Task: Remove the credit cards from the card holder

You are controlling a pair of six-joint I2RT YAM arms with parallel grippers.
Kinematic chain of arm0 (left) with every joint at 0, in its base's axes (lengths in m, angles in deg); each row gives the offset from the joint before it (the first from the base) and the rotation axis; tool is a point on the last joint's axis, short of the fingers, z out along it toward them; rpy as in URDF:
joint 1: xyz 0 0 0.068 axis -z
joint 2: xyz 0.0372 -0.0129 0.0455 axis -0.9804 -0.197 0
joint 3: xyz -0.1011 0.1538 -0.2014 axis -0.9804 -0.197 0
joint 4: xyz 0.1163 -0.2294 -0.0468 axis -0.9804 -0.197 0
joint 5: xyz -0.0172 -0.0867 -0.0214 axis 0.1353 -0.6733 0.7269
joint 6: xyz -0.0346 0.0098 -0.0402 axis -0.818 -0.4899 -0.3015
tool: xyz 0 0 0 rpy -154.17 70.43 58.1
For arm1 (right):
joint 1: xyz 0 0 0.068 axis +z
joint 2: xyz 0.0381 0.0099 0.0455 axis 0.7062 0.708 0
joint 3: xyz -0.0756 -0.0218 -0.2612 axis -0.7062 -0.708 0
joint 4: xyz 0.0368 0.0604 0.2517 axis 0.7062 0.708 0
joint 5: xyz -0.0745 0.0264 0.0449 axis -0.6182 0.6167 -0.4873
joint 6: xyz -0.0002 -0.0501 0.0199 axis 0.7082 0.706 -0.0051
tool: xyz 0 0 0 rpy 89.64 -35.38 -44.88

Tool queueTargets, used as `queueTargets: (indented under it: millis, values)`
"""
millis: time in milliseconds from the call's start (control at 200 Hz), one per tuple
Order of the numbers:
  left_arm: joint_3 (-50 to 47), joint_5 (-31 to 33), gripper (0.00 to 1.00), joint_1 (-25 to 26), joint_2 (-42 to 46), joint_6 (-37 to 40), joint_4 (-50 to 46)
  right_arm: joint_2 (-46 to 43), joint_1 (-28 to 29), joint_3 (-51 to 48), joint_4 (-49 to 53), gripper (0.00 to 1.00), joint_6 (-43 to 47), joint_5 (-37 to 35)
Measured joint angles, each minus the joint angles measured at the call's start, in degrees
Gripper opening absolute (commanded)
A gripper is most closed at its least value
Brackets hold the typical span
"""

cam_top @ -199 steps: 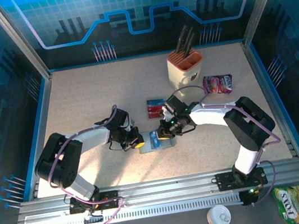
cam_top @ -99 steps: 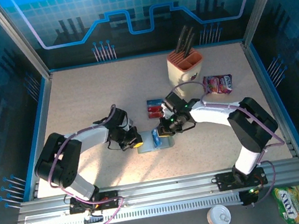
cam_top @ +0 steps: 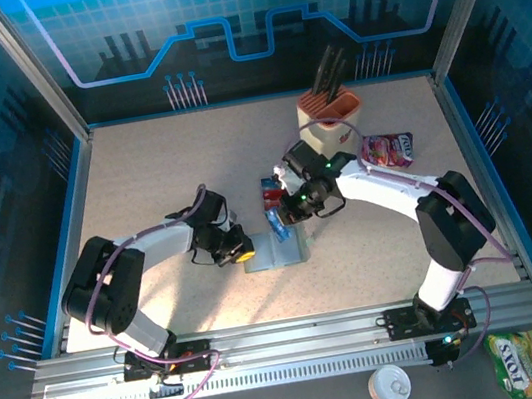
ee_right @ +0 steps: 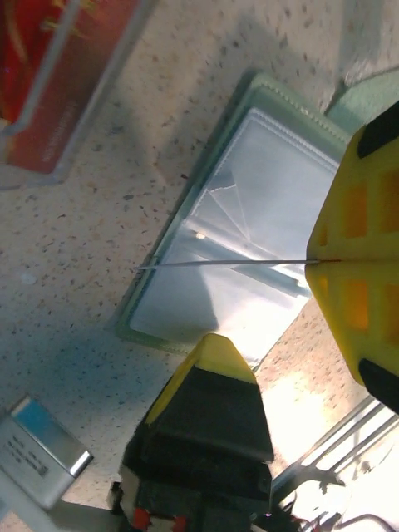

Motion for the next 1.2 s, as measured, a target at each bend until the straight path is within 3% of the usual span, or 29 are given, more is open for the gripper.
queueTargets:
  millis: [300,565,840,1201]
  values:
    - [2.23,0.22,0.21,0.0,0.11,0.02,-1.66,6.1,0.0,11.98,13.55,0.05,22.95,-6.75]
    - [3.89,1.4,0.21,0.0,1.66,0.0,-3.54,12.92,-0.02,21.75,22.73,0.04,37.99,-12.55]
    - [5.09,1.75,0.21,-0.37,2.19,0.02,-4.63,18.6,-1.49,33.94,27.71,0.04,46.51,-16.72]
    - [6.84,1.92,0.22,-1.73,2.19,0.07,-6.14,26.49,-4.81,49.88,32.22,0.04,51.47,-16.65]
